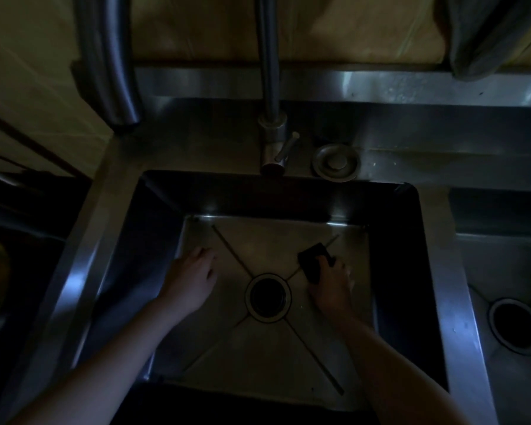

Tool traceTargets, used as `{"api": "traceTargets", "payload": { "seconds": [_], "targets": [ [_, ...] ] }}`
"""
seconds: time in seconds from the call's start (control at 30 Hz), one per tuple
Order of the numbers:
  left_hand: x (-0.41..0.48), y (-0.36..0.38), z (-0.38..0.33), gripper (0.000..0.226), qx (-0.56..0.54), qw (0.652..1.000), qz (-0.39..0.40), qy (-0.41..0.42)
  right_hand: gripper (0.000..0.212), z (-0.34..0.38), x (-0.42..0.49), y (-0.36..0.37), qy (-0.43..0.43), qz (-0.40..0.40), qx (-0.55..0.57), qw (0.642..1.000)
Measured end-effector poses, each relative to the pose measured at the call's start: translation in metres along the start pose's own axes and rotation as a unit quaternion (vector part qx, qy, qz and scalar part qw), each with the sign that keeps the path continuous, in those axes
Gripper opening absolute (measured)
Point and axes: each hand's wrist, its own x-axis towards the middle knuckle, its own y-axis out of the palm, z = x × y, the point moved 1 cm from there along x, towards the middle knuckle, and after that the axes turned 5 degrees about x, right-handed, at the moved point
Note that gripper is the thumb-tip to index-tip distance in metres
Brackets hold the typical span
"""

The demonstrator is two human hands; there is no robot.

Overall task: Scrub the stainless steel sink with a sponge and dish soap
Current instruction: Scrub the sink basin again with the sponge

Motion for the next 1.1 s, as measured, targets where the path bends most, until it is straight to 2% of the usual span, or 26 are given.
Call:
{"api": "traceTargets", "payload": {
  "seconds": [0.2,0.37,0.6,0.9,1.0,1.1],
  "targets": [
    [-0.035,-0.026,0.017,0.027,-0.008,0.999,-0.044,-0.016,0.055,0.031,-0.036,-0.017,-0.057,0.009,0.024,0.998],
    [-0.068,-0.053,0.036,0.026,-0.01,0.995,-0.088,-0.039,0.066,0.062,-0.069,-0.038,-0.087,0.019,-0.016,0.996],
    [-0.124,-0.091,0.076,0.026,-0.025,0.988,-0.135,-0.066,0.065,0.123,-0.12,-0.072,-0.162,0.001,-0.031,0.986],
    [-0.197,-0.133,0.137,0.024,-0.009,0.973,-0.193,-0.128,0.049,0.213,-0.174,-0.092,-0.271,-0.023,-0.043,0.961],
    [-0.225,-0.147,0.16,0.024,-0.009,0.96,-0.234,-0.156,0.051,0.246,-0.193,-0.097,-0.307,-0.014,-0.045,0.95],
    [-0.255,-0.159,0.182,0.024,-0.002,0.95,-0.243,-0.193,0.052,0.279,-0.213,-0.101,-0.349,-0.013,-0.041,0.936]
  ]
}}
